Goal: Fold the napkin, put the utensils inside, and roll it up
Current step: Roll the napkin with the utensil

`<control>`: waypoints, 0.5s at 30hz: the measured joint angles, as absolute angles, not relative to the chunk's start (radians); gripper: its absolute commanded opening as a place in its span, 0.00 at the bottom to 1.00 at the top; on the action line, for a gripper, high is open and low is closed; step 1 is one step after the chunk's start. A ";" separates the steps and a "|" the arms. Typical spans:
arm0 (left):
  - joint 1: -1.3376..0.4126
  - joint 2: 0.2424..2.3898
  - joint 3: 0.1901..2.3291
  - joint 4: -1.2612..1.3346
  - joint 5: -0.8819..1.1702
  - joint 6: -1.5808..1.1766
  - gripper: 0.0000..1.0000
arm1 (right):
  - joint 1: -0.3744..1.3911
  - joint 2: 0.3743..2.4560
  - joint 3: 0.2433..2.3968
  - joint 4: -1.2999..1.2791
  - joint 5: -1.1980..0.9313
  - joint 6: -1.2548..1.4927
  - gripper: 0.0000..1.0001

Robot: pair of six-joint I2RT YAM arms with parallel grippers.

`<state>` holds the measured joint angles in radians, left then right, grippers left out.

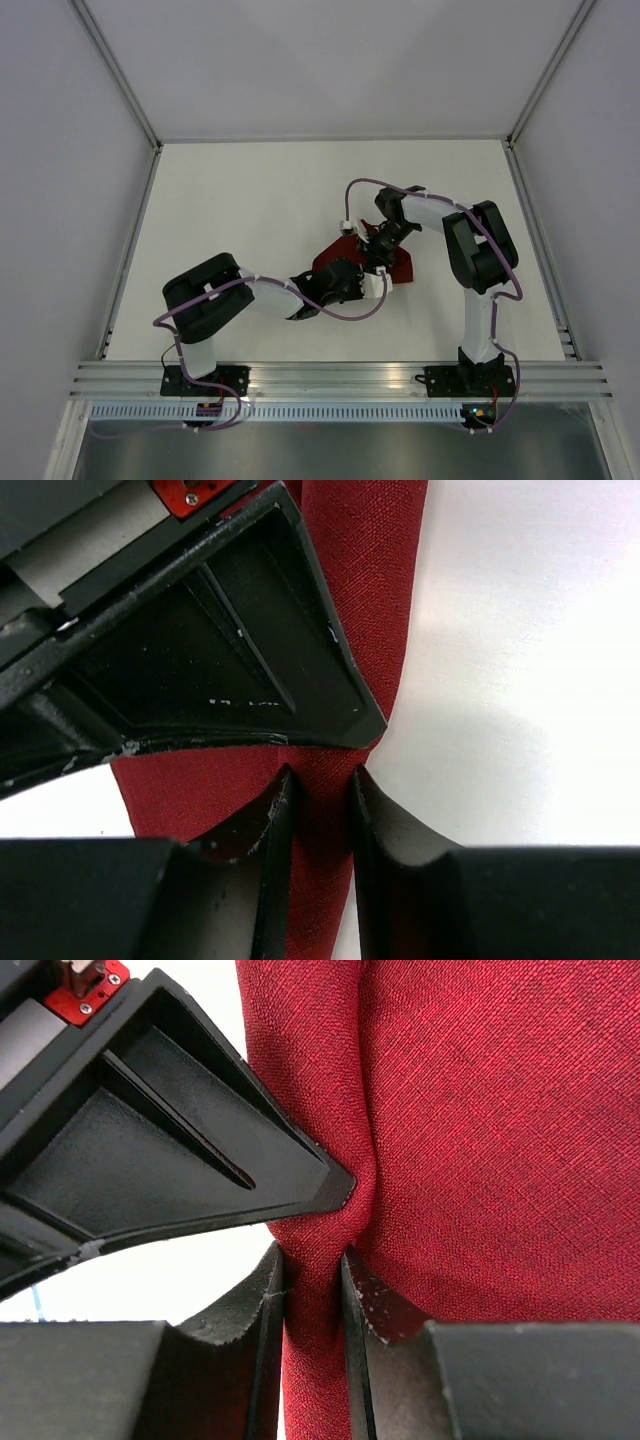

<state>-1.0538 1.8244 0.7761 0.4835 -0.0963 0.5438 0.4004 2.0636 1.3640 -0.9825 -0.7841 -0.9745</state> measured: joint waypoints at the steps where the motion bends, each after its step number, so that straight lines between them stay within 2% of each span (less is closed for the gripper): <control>1: -1.050 1.824 0.783 0.470 -0.089 0.544 0.05 | 0.400 2.064 1.364 -0.982 -0.784 -0.974 0.27; 5: -1.035 1.826 0.827 0.391 -0.043 0.543 0.02 | 0.395 2.063 1.364 -0.987 -0.785 -0.966 0.51; 6: -1.030 1.828 0.838 0.373 -0.030 0.543 0.02 | 0.395 2.059 1.362 -0.992 -0.786 -0.960 0.63; 8: -1.021 1.834 0.862 0.338 0.003 0.542 0.02 | 0.395 2.042 1.352 -1.000 -0.786 -0.942 0.77; 11: -1.019 1.845 0.896 0.298 0.038 0.542 0.02 | 0.368 2.008 1.336 -0.985 -0.773 -0.909 0.85; 15: -1.005 1.867 0.942 0.258 0.084 0.538 0.02 | 0.338 1.980 1.322 -0.952 -0.742 -0.870 0.86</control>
